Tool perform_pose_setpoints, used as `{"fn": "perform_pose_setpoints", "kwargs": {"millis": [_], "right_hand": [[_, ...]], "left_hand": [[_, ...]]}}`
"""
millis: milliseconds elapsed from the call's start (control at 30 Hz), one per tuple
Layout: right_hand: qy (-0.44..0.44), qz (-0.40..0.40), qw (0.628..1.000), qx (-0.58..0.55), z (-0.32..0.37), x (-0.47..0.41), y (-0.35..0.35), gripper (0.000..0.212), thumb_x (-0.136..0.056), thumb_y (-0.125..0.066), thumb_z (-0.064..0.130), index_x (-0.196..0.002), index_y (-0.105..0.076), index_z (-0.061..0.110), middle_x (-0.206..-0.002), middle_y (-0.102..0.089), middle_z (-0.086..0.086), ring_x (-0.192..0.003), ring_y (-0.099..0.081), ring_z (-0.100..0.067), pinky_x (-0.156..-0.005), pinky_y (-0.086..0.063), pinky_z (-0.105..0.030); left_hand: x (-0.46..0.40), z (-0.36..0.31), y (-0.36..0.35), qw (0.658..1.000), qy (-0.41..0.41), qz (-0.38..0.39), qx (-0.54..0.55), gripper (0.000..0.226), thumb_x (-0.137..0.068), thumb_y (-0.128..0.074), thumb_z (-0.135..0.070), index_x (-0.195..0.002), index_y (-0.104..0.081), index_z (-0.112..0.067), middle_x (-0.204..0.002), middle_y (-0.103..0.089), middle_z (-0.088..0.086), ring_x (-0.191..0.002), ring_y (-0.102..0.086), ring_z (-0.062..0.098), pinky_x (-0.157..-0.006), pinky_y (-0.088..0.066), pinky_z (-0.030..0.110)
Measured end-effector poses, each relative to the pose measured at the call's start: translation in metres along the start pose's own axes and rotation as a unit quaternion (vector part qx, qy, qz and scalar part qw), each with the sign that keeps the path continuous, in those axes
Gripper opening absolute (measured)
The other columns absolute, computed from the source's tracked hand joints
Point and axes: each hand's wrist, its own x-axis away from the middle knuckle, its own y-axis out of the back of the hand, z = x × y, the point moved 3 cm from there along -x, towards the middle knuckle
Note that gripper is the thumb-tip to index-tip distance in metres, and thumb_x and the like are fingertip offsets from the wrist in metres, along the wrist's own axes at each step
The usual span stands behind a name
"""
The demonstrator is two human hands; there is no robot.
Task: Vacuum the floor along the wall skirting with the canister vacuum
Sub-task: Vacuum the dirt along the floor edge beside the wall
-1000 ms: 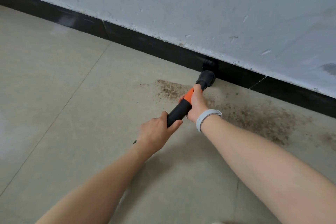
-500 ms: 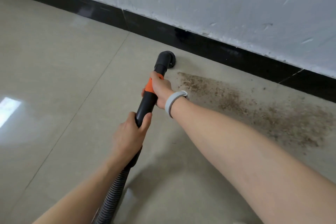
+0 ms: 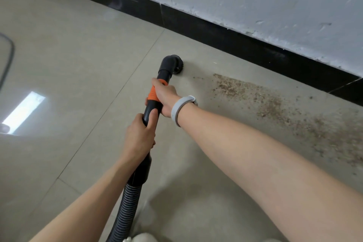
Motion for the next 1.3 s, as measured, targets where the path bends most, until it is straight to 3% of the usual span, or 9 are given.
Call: {"fn": "perform_pose_setpoints", "kwargs": {"millis": [233, 367, 533, 667, 767, 867, 1000, 1200, 1300], "right_hand": [[0.056, -0.069, 0.996, 0.007, 0.032, -0.001, 0.01, 0.032, -0.096, -0.048, 0.029, -0.072, -0.043, 0.009, -0.056, -0.052, -0.008, -0.056, -0.052, -0.025, -0.081, -0.052, -0.042], [0.039, -0.078, 0.996, -0.01, 0.027, 0.003, 0.024, 0.022, -0.092, -0.049, 0.018, -0.074, -0.041, 0.008, -0.039, -0.051, -0.005, -0.052, -0.051, -0.024, -0.075, -0.051, -0.04], [-0.001, -0.071, 0.997, -0.04, -0.018, 0.005, 0.026, 0.022, -0.093, -0.048, 0.021, -0.076, -0.038, 0.01, -0.065, -0.047, -0.006, -0.054, -0.055, -0.023, -0.066, -0.05, -0.036], [-0.01, -0.084, 0.996, 0.024, -0.066, 0.014, 0.009, 0.036, -0.072, -0.044, 0.05, -0.086, -0.041, 0.016, -0.08, -0.055, -0.005, -0.09, -0.066, -0.033, -0.084, -0.054, -0.046], [-0.012, -0.087, 0.996, 0.031, -0.084, 0.022, 0.01, 0.041, -0.076, -0.042, 0.054, -0.093, -0.042, 0.017, -0.078, -0.059, -0.002, -0.093, -0.066, -0.031, -0.088, -0.053, -0.047], [-0.02, -0.102, 0.994, 0.026, -0.093, 0.029, 0.028, 0.036, -0.087, -0.043, 0.05, -0.096, -0.042, 0.015, -0.085, -0.062, -0.005, -0.094, -0.065, -0.029, -0.091, -0.052, -0.045], [-0.023, -0.144, 0.989, 0.021, -0.094, 0.03, 0.061, 0.065, -0.074, -0.04, 0.057, -0.118, -0.048, 0.01, -0.113, -0.064, -0.014, -0.103, -0.062, -0.034, -0.094, -0.05, -0.048], [-0.042, -0.241, 0.97, 0.011, -0.107, 0.033, 0.11, 0.061, -0.085, -0.038, 0.058, -0.12, -0.05, 0.009, -0.113, -0.065, -0.014, -0.101, -0.063, -0.034, -0.094, -0.049, -0.047], [-0.053, -0.253, 0.966, -0.001, -0.111, 0.035, 0.118, 0.057, -0.091, -0.039, 0.055, -0.123, -0.049, 0.008, -0.112, -0.065, -0.015, -0.102, -0.063, -0.033, -0.094, -0.049, -0.047]], "left_hand": [[-0.021, -0.029, -0.002, 0.999, -0.013, 0.042, -0.024, 0.043, -0.096, -0.04, -0.048, -0.08, -0.048, -0.009, -0.068, -0.059, 0.008, -0.05, -0.056, 0.018, -0.05, -0.045, 0.026], [-0.007, -0.024, -0.009, 0.998, -0.005, 0.053, -0.022, 0.043, -0.096, -0.039, -0.047, -0.075, -0.047, -0.01, -0.063, -0.057, 0.008, -0.046, -0.054, 0.019, -0.049, -0.044, 0.027], [0.032, 0.019, 0.002, 0.995, 0.012, 0.078, -0.055, 0.036, -0.094, -0.047, -0.04, -0.072, -0.045, -0.011, -0.057, -0.053, 0.008, -0.042, -0.051, 0.019, -0.045, -0.041, 0.026], [0.054, 0.046, 0.019, 0.991, 0.039, 0.105, -0.077, 0.033, -0.093, -0.048, -0.041, -0.074, -0.048, -0.014, -0.055, -0.057, 0.006, -0.041, -0.054, 0.016, -0.047, -0.044, 0.027], [0.068, 0.053, 0.024, 0.986, 0.042, 0.119, -0.113, 0.033, -0.094, -0.047, -0.043, -0.075, -0.049, -0.015, -0.056, -0.06, 0.004, -0.041, -0.057, 0.012, -0.047, -0.044, 0.024], [0.077, 0.052, 0.021, 0.983, 0.054, 0.153, -0.083, 0.036, -0.094, -0.047, -0.042, -0.074, -0.047, -0.012, -0.052, -0.057, 0.001, -0.038, -0.052, 0.011, -0.045, -0.042, 0.021], [0.08, 0.038, 0.006, 0.972, 0.013, 0.207, -0.107, 0.037, -0.095, -0.045, -0.043, -0.07, -0.044, -0.015, -0.04, -0.051, -0.003, -0.034, -0.046, 0.008, -0.044, -0.039, 0.018], [0.083, 0.026, -0.014, 0.947, -0.013, 0.296, -0.125, 0.037, -0.096, -0.046, -0.041, -0.072, -0.044, -0.013, -0.036, -0.048, -0.005, -0.031, -0.043, 0.008, -0.042, -0.038, 0.016], [0.082, 0.028, -0.015, 0.94, -0.015, 0.318, -0.122, 0.037, -0.095, -0.046, -0.042, -0.074, -0.045, -0.012, -0.038, -0.05, -0.004, -0.033, -0.044, 0.011, -0.044, -0.04, 0.019]]}}
